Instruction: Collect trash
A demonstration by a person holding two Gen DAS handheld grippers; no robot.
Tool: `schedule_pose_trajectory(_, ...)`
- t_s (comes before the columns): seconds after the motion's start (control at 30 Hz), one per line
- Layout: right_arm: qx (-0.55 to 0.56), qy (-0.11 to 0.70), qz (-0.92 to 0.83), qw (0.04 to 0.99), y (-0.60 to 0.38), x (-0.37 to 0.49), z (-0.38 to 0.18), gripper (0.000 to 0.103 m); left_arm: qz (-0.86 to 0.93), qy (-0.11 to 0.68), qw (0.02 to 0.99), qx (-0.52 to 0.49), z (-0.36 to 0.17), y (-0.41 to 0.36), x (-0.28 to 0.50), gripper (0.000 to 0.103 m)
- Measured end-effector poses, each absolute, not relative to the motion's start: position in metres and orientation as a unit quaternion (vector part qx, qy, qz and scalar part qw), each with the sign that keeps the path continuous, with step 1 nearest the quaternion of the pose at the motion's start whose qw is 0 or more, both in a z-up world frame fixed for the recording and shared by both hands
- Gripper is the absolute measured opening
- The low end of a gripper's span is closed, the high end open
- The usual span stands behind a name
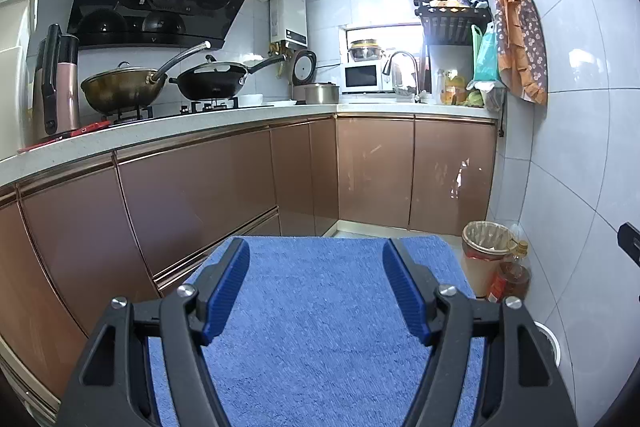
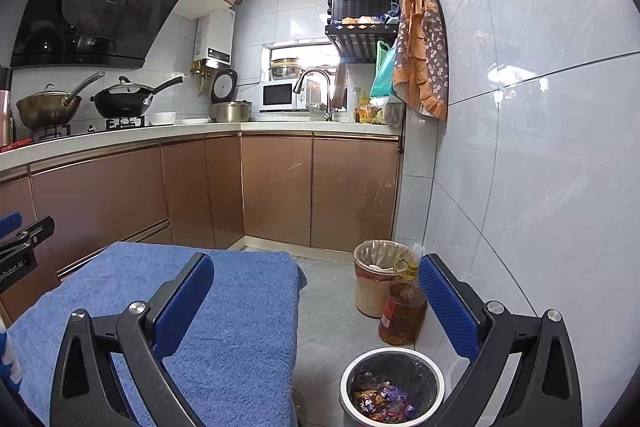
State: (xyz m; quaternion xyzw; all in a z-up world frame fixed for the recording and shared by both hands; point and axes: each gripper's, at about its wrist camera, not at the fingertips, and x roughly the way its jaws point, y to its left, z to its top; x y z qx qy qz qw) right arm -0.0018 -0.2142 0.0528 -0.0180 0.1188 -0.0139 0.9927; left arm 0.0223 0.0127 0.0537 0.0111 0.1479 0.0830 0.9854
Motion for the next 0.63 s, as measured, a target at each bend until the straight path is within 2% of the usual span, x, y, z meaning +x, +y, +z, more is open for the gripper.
schedule_pose_trajectory(0.63, -0.012, 0.135, -0.016, 0.991, -0.219, 0.007, 0.041, 0.103, 0.065, 0.167, 0.984, 0.012, 0.042, 0.007, 0.033, 0.068)
